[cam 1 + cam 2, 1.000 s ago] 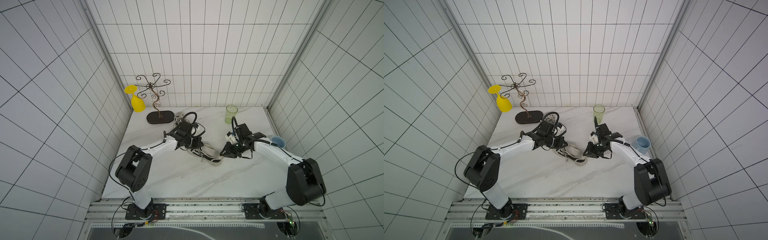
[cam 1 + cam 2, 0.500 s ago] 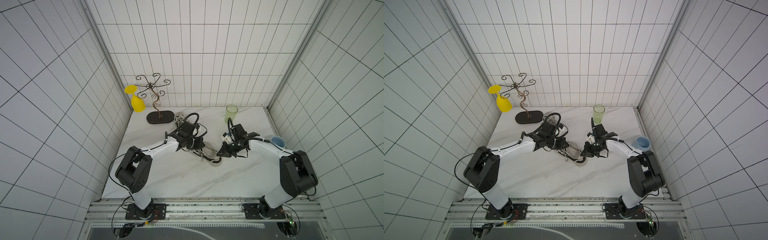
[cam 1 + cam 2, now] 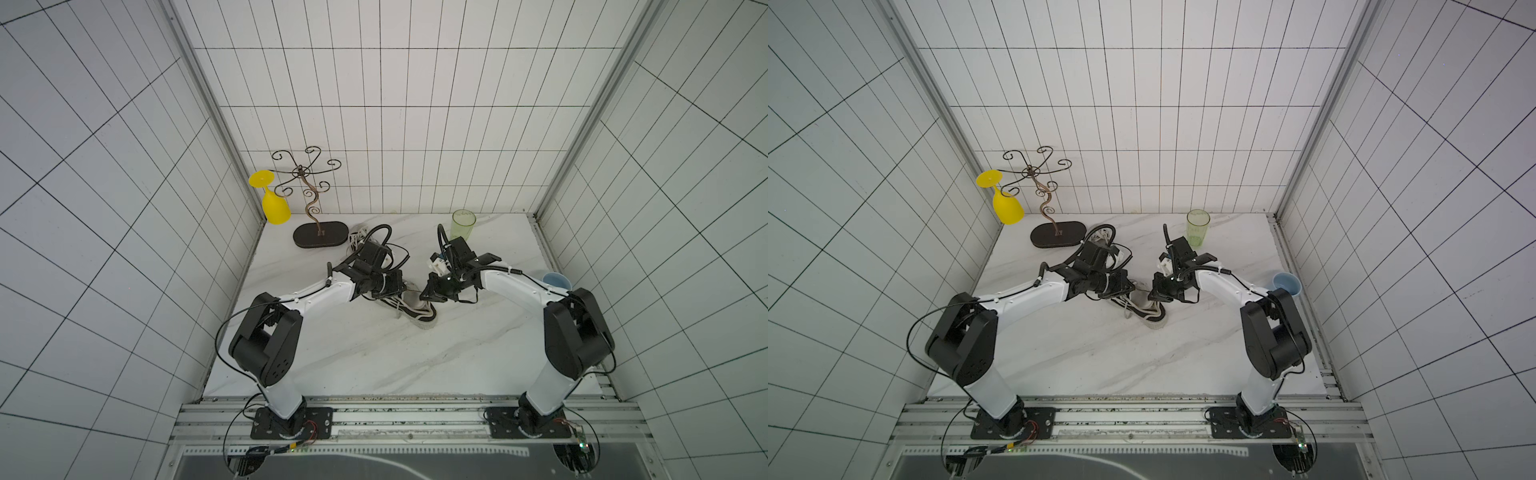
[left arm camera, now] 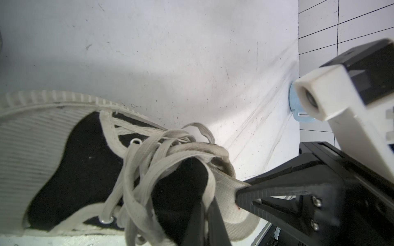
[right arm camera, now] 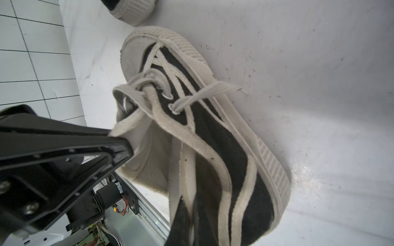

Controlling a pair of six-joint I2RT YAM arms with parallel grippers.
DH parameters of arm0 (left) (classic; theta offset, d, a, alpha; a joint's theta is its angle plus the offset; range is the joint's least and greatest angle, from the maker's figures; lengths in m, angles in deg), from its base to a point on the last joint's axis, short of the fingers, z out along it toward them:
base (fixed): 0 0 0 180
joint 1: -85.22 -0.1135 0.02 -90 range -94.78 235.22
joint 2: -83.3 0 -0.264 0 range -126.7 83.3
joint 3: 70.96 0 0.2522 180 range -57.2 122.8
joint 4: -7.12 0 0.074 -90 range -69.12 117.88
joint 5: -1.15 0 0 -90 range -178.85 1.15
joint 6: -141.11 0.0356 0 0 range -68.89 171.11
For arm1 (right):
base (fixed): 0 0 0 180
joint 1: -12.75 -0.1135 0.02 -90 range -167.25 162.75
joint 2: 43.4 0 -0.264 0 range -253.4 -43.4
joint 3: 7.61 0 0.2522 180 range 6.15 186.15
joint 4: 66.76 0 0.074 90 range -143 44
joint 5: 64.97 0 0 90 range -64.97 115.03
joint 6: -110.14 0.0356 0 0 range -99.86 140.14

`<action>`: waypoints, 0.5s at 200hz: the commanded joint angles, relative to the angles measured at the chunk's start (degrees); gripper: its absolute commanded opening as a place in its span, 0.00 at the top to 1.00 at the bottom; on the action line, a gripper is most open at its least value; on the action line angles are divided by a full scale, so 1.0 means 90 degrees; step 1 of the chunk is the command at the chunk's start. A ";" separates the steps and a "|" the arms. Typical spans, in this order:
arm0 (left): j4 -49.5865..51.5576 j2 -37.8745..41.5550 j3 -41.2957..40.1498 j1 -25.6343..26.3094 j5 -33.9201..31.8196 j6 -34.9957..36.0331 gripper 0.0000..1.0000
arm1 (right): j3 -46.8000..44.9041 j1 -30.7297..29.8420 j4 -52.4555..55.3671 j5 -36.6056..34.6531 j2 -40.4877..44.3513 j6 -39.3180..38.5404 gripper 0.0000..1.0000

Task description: Insert the insole into the shoe

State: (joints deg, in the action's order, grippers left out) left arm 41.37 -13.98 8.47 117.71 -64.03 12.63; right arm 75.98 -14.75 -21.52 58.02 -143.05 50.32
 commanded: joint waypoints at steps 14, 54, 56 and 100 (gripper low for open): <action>-0.0363 0.0258 0.0176 0.0071 0.0240 -0.0207 1.00 | 0.0665 -0.0119 0.0363 -0.0713 -0.0257 -0.0304 0.99; -0.0325 0.0183 0.0284 0.0143 0.0138 -0.0150 1.00 | 0.0818 -0.0384 0.0506 -0.1001 -0.0297 -0.0459 0.99; -0.0305 0.0178 0.0294 0.0143 0.0115 -0.0141 1.00 | 0.0851 -0.0396 0.0518 -0.1017 -0.0300 -0.0469 0.99; -0.0267 0.0172 0.0266 0.0233 -0.0001 -0.0167 1.00 | 0.1649 -0.0760 0.0981 -0.1449 -0.0543 -0.0782 0.97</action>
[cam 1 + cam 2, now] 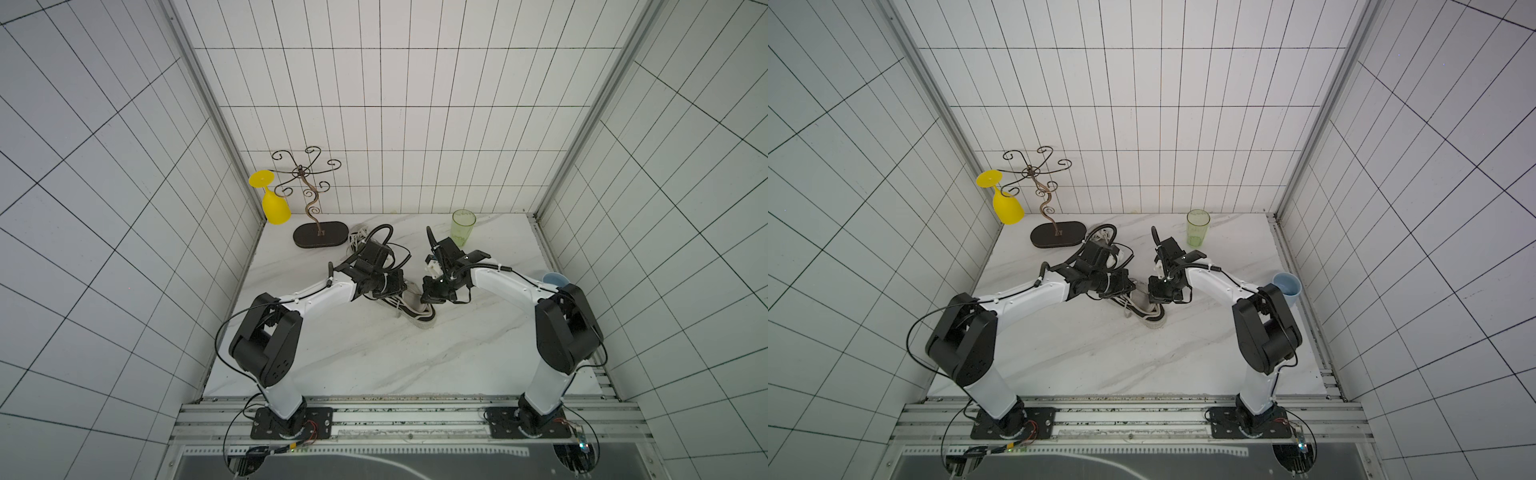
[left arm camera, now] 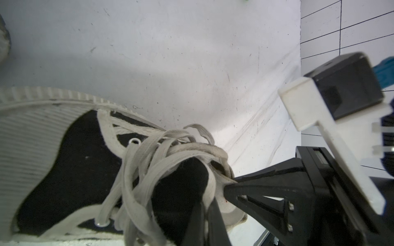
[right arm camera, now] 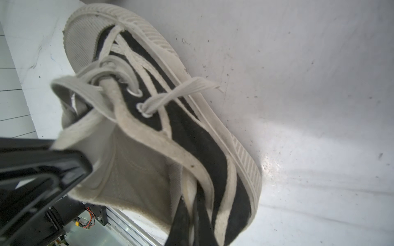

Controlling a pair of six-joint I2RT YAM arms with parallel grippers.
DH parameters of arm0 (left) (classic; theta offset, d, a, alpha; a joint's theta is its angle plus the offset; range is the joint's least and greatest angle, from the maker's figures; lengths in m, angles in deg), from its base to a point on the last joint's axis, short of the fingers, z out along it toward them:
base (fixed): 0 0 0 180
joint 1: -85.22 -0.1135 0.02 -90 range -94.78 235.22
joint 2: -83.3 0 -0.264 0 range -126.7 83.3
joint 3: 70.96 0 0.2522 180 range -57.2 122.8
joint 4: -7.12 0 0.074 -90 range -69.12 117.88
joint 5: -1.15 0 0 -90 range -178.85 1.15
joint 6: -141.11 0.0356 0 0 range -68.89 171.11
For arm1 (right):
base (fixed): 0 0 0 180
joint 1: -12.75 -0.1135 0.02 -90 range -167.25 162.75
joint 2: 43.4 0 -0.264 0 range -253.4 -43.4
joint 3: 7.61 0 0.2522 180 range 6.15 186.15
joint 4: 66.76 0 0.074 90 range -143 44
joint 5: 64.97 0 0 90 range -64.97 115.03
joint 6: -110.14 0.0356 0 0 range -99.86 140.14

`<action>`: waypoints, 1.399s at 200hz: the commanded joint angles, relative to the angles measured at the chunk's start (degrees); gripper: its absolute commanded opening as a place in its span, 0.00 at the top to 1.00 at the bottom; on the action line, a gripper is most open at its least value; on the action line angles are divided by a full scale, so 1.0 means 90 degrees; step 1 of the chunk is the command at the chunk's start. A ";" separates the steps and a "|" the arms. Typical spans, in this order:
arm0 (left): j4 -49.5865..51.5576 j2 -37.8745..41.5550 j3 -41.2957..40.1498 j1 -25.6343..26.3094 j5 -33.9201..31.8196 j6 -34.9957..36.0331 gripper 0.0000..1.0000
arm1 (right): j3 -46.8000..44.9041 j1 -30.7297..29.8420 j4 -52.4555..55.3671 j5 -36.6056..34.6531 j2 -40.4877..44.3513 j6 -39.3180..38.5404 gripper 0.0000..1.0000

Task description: Insert the insole into the shoe

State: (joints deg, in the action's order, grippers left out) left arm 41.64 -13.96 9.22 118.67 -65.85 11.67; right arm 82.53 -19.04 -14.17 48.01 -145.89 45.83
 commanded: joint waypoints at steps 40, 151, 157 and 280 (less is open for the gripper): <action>-0.0405 0.0209 0.0157 0.0119 0.0218 -0.0166 1.00 | 0.0469 -0.0460 0.0090 -0.0749 -0.0502 -0.0354 0.98; -0.0215 0.0213 0.0296 0.0121 0.0043 0.0066 1.00 | -0.0110 -0.0771 0.0576 -0.2837 -0.0639 -0.0868 0.85; -0.0216 0.0219 0.0297 0.0114 0.0042 0.0073 1.00 | -0.0106 -0.0777 0.0626 -0.2989 -0.0671 -0.0905 0.84; 0.0019 0.0076 0.0133 0.0182 -0.0153 0.0486 1.00 | 0.1060 -0.0122 0.0991 -0.1986 0.0411 -0.0668 0.06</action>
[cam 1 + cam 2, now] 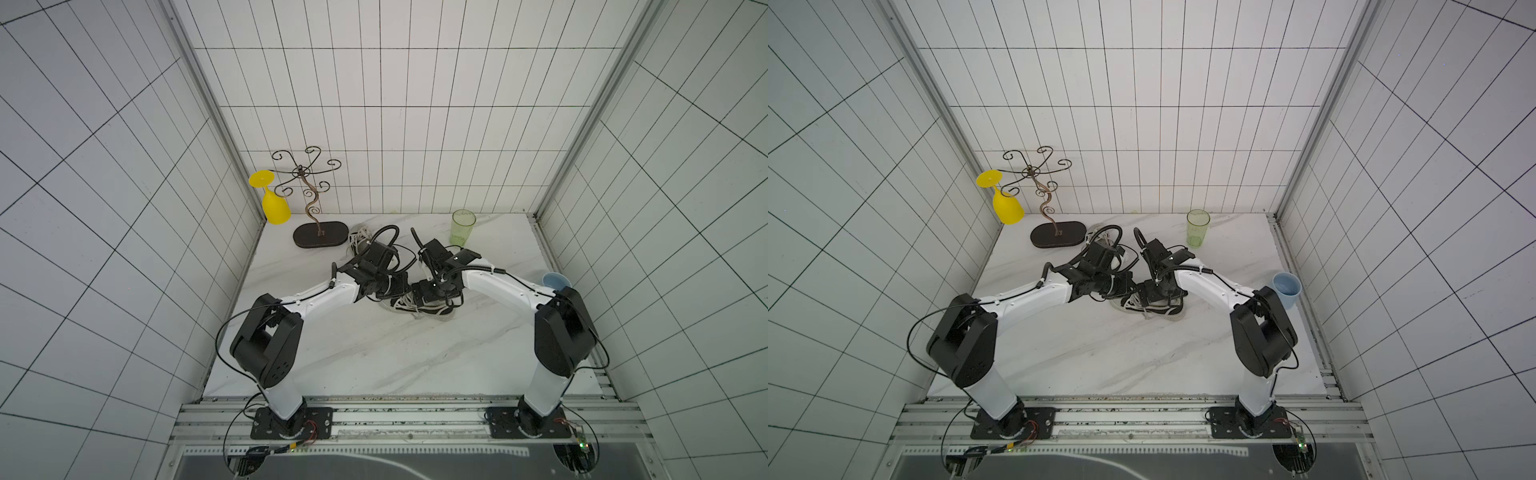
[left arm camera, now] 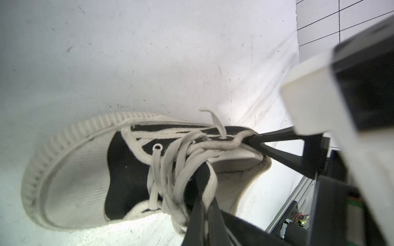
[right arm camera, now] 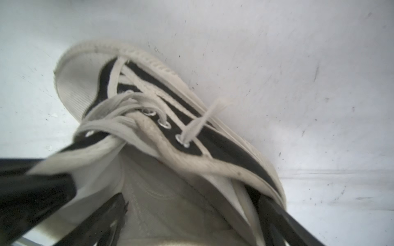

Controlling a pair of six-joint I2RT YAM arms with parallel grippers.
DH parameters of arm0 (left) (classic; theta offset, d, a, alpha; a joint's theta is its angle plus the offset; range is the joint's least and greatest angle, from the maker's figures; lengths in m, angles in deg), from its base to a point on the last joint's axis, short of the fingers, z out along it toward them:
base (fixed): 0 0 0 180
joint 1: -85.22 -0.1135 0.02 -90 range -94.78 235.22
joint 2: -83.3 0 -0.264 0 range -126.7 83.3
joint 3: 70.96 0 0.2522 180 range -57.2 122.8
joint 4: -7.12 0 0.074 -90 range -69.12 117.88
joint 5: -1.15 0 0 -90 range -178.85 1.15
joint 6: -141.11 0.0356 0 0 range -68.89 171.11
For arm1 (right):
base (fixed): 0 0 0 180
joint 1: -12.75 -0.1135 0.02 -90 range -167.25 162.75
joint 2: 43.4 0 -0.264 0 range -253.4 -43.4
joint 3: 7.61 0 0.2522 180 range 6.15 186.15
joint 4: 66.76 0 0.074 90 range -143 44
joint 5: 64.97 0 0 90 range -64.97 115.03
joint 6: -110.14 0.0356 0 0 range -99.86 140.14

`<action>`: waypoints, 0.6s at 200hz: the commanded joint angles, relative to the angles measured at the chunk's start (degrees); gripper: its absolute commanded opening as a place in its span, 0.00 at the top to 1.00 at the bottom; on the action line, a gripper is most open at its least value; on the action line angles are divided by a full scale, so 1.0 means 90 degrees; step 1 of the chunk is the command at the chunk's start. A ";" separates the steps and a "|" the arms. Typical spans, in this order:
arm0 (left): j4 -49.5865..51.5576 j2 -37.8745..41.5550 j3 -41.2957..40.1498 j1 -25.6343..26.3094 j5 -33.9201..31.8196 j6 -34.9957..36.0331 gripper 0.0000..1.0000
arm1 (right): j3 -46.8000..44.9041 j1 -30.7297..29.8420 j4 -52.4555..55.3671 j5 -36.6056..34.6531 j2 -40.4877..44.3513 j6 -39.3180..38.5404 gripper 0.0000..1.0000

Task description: Insert the insole into the shoe

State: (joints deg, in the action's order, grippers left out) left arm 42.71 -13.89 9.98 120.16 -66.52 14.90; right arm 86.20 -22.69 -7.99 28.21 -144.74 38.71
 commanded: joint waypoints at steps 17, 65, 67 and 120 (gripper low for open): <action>-0.0120 0.0048 0.0043 0.0032 -0.0071 0.0126 1.00 | 0.0671 0.0478 0.0319 0.0328 0.0377 0.0128 0.14; -0.0120 -0.0011 0.0151 0.0058 -0.0035 0.0163 1.00 | 0.0196 0.0666 0.0331 0.0418 0.0377 -0.0283 0.42; -0.0120 -0.0007 0.0150 0.0055 -0.0038 0.0165 1.00 | 0.0170 0.0671 0.0316 0.0423 0.0375 -0.0285 0.43; -0.0120 -0.0031 0.0226 0.0067 0.0000 0.0190 1.00 | -0.0403 0.0628 -0.0036 0.0276 0.0050 -0.0325 0.60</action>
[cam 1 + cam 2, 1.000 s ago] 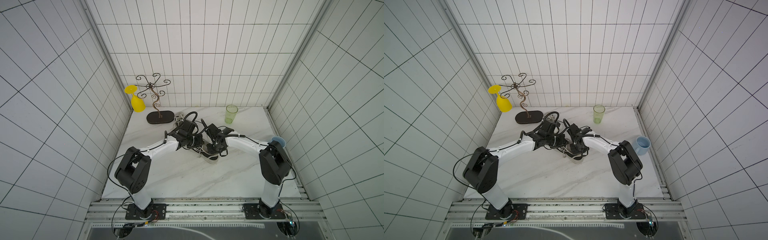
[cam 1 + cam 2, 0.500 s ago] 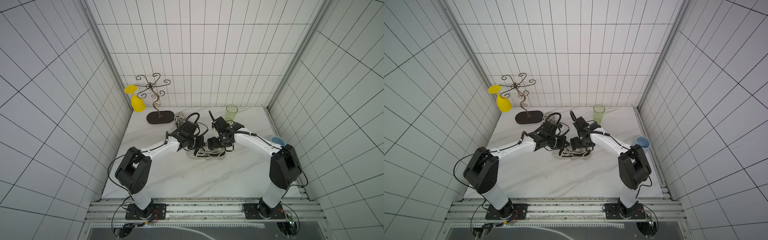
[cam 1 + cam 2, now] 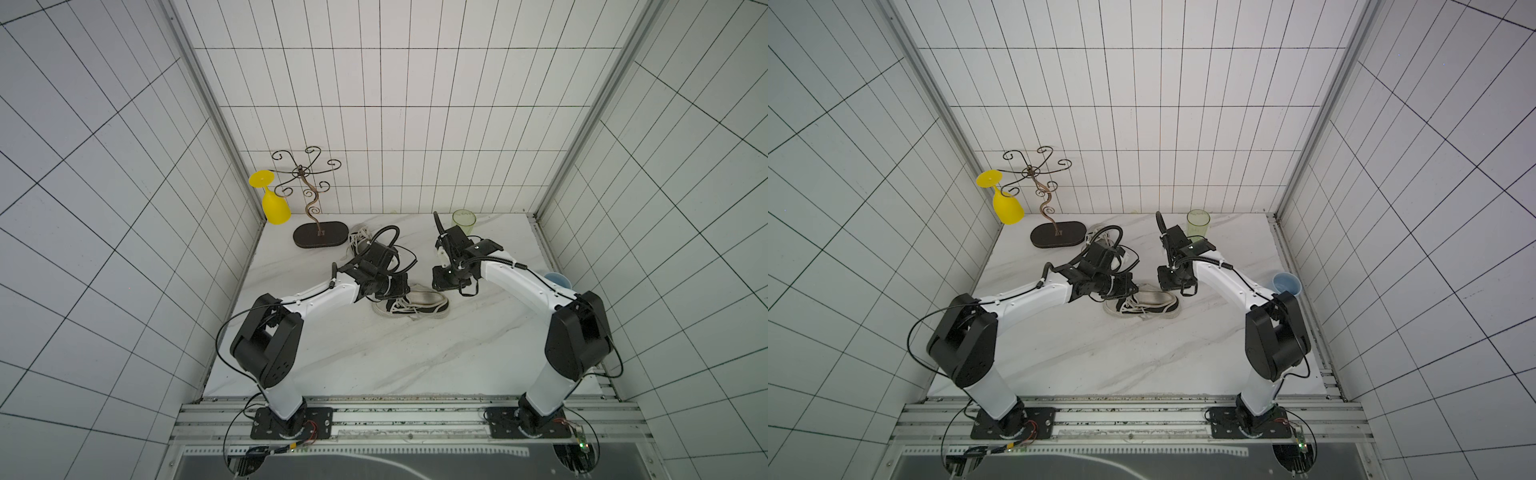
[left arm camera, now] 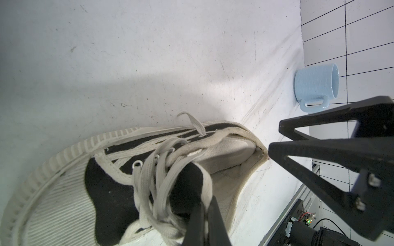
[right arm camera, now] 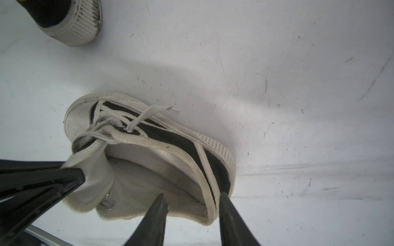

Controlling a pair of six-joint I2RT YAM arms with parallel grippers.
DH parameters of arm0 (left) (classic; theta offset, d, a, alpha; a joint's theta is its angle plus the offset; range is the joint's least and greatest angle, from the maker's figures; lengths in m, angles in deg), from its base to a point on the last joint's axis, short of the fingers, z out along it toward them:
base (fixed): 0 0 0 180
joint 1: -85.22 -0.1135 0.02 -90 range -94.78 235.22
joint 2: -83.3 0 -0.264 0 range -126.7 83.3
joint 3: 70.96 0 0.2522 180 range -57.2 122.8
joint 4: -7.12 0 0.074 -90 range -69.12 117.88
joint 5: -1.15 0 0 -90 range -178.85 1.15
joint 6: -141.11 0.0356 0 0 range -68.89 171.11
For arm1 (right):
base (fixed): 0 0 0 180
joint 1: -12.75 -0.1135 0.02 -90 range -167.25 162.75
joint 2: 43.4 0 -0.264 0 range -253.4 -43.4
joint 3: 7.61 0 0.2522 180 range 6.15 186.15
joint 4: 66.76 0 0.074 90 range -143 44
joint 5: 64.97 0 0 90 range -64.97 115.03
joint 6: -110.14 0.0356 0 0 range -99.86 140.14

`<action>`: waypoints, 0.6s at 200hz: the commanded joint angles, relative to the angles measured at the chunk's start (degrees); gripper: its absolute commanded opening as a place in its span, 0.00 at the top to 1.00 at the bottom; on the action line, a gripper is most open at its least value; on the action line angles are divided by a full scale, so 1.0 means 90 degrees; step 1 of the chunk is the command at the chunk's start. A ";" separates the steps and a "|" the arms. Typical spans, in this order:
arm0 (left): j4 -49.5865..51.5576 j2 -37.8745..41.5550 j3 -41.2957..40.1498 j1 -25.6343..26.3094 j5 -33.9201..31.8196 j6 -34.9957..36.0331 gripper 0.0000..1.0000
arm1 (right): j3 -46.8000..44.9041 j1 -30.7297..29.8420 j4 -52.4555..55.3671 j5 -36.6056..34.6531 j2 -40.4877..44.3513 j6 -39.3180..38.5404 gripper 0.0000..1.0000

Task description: Insert the insole into the shoe

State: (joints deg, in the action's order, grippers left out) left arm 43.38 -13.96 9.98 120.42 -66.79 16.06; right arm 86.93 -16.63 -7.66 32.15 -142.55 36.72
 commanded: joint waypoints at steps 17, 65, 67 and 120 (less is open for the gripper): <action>-0.0161 -0.0018 0.0280 0.0036 0.0024 0.0076 1.00 | -0.0831 -0.0040 -0.0234 -0.0374 -0.0305 -0.0178 0.60; -0.0068 -0.0005 0.0390 0.0047 -0.0005 0.0187 1.00 | -0.1509 -0.0049 -0.0686 -0.1741 -0.0863 -0.0202 0.59; -0.0068 -0.0012 0.0391 0.0057 -0.0002 0.0199 1.00 | -0.1498 -0.0058 -0.0684 -0.1756 -0.0903 -0.0216 0.58; 0.0005 -0.0149 0.0496 0.0103 0.0116 0.0351 1.00 | -0.0575 -0.0094 -0.0580 -0.0090 -0.0965 0.0120 0.51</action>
State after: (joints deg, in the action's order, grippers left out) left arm 45.18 -14.39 12.25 121.05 -66.79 17.74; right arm 78.45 -17.86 -14.70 23.66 -148.76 35.65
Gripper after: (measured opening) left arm 0.047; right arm 0.484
